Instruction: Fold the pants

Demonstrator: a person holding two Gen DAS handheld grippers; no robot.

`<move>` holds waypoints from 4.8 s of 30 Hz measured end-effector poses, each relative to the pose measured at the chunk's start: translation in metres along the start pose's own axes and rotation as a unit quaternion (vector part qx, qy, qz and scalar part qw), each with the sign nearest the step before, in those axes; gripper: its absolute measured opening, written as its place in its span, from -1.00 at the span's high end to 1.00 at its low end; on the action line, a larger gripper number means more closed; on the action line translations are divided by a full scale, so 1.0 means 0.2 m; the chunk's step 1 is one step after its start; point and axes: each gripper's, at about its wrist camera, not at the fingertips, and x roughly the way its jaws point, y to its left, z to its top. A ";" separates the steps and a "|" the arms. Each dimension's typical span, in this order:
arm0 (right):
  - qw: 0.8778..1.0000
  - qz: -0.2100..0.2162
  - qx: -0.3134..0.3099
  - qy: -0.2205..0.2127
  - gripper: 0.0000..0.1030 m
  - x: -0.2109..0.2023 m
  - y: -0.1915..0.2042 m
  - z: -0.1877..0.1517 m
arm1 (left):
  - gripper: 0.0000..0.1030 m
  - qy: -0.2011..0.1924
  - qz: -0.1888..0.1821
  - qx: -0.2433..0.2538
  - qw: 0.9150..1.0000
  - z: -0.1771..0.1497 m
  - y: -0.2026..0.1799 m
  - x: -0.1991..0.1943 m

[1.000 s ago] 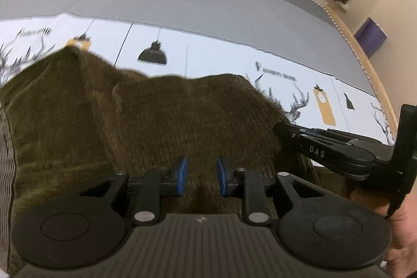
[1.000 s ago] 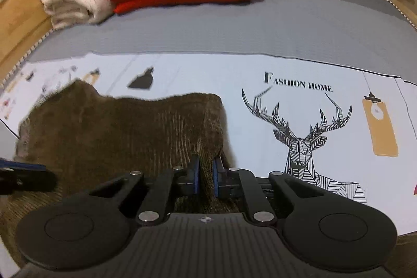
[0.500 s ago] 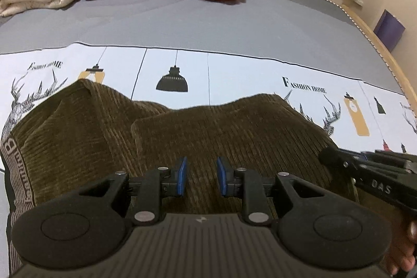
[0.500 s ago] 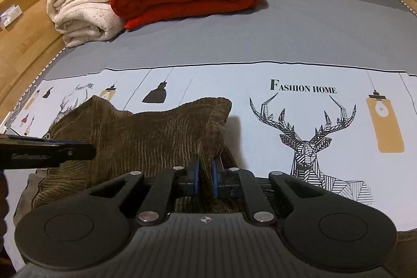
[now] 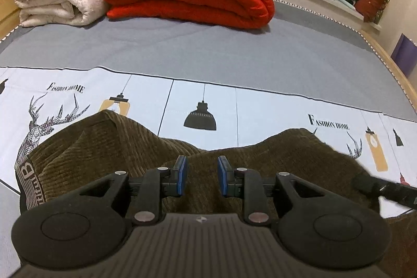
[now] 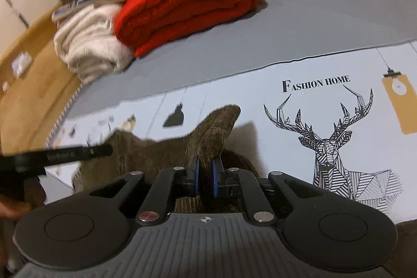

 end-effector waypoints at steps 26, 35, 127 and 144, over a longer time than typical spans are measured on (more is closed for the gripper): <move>0.812 -0.248 0.481 -0.220 0.62 -0.40 -0.83 -0.19 | -0.20 0.080 -0.065 0.106 0.989 -0.22 -0.24 0.33; 0.777 -0.218 0.547 -0.224 0.07 -0.44 -1.05 -0.26 | 0.37 0.117 -0.032 0.118 0.986 -0.26 -0.15 0.45; 0.795 -0.333 0.493 -0.116 0.05 -1.51 -1.18 -1.08 | -0.25 0.010 -0.001 -0.063 0.998 -0.80 1.19 -0.67; 0.816 -0.422 0.389 -0.068 0.67 -1.30 -1.21 -0.89 | -0.34 0.131 0.061 0.005 0.989 -0.86 1.20 -0.28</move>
